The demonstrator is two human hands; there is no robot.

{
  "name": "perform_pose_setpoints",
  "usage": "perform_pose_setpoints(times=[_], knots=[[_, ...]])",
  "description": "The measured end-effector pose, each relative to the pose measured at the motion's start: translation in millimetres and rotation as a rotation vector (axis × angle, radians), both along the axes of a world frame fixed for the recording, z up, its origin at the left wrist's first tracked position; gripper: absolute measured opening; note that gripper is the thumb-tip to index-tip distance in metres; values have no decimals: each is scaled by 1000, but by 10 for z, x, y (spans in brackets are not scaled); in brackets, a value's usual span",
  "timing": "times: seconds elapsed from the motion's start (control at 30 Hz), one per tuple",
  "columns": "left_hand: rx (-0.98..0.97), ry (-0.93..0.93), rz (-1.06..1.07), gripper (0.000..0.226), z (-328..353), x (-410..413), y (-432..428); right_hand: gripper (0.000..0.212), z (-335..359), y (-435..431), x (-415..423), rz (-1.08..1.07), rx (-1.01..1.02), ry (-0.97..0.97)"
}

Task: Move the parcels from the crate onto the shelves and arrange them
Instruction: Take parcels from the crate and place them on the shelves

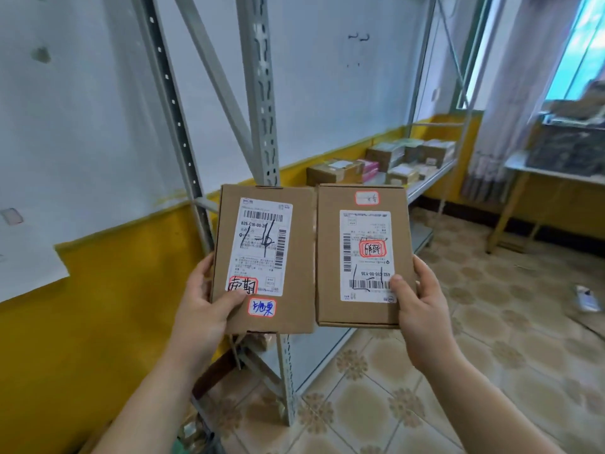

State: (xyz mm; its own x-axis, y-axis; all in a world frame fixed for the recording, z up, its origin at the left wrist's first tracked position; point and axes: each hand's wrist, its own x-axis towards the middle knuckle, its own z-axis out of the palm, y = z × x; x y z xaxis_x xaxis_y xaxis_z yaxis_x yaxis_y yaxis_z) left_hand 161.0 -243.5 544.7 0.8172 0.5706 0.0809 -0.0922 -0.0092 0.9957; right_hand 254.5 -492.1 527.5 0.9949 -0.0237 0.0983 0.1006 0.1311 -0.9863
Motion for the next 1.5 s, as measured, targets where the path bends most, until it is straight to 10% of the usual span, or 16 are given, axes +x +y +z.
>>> perform_pose_setpoints(times=[0.6, 1.5], knots=[[13, -32, -213, 64, 26, 2422, -2354, 36, 33, -2479, 1818, -218, 33, -44], [-6, 93, -323, 65, -340, 6849, -3062, 36, -222, -3331, 5678, -363, -25, 96]])
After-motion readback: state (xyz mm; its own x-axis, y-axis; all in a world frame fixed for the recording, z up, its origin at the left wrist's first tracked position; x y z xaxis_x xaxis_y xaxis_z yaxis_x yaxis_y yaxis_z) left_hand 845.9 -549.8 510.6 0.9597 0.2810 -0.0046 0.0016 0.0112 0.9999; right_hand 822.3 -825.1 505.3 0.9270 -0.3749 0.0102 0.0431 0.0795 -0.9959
